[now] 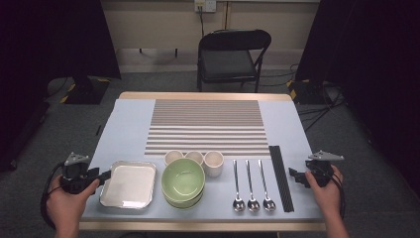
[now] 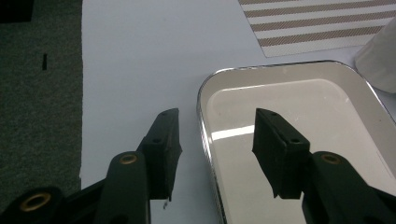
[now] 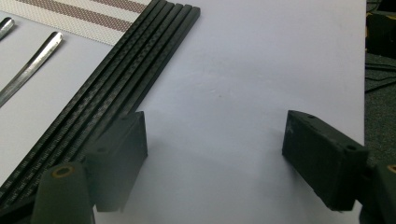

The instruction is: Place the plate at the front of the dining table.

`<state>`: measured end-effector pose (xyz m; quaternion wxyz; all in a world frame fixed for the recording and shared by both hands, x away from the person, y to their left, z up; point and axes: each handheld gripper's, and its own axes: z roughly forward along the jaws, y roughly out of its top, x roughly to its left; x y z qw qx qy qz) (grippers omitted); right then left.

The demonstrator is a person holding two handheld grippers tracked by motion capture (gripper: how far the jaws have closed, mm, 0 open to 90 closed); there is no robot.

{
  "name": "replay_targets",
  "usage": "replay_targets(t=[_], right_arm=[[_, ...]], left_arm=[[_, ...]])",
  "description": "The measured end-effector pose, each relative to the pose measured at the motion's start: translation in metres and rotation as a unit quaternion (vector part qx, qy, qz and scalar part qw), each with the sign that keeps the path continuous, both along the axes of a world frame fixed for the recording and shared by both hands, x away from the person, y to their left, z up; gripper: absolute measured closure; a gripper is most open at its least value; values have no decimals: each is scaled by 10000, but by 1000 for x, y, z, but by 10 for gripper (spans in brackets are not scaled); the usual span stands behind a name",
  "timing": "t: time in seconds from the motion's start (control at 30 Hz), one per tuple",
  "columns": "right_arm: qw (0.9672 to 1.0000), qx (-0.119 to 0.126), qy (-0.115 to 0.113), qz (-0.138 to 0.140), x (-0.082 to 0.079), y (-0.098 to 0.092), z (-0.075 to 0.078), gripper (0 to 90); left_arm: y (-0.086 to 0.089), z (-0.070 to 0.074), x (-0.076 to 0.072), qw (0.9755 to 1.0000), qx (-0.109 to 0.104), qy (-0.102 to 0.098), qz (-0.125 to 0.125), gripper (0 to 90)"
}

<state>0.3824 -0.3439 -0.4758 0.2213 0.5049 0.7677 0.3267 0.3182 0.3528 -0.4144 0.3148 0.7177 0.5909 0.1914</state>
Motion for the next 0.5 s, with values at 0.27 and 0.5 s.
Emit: replay_targets(t=[0.27,0.5], right_arm=[[10000,1,2,0,0,0,0,212],[10000,-1,-5,9,0,0,0,212]], left_arm=[[5,0,3,9996,-120,267,53,624],[6,-2,5,9986,-223,472,84,683]])
